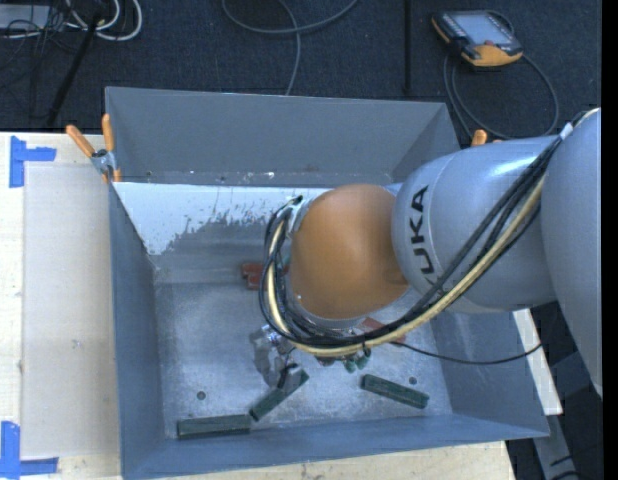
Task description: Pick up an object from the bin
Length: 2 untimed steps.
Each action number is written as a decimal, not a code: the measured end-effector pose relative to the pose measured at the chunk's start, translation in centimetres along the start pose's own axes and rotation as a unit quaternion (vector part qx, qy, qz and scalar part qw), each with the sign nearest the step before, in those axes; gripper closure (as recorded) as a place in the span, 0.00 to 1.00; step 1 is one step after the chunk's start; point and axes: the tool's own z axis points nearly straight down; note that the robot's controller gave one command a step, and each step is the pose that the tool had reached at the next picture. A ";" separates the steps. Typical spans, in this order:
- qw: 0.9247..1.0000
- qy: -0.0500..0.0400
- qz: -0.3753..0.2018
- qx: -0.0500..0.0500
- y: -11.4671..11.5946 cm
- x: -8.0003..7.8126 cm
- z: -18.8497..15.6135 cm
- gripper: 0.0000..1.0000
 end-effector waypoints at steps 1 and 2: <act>1.000 -0.005 0.004 0.001 -0.3 0.7 -4.7 0.00; 1.000 -0.005 0.005 0.001 -0.3 0.7 -4.6 0.00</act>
Offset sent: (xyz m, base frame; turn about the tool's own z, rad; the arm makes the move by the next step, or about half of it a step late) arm 0.0000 0.0000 0.0000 0.0000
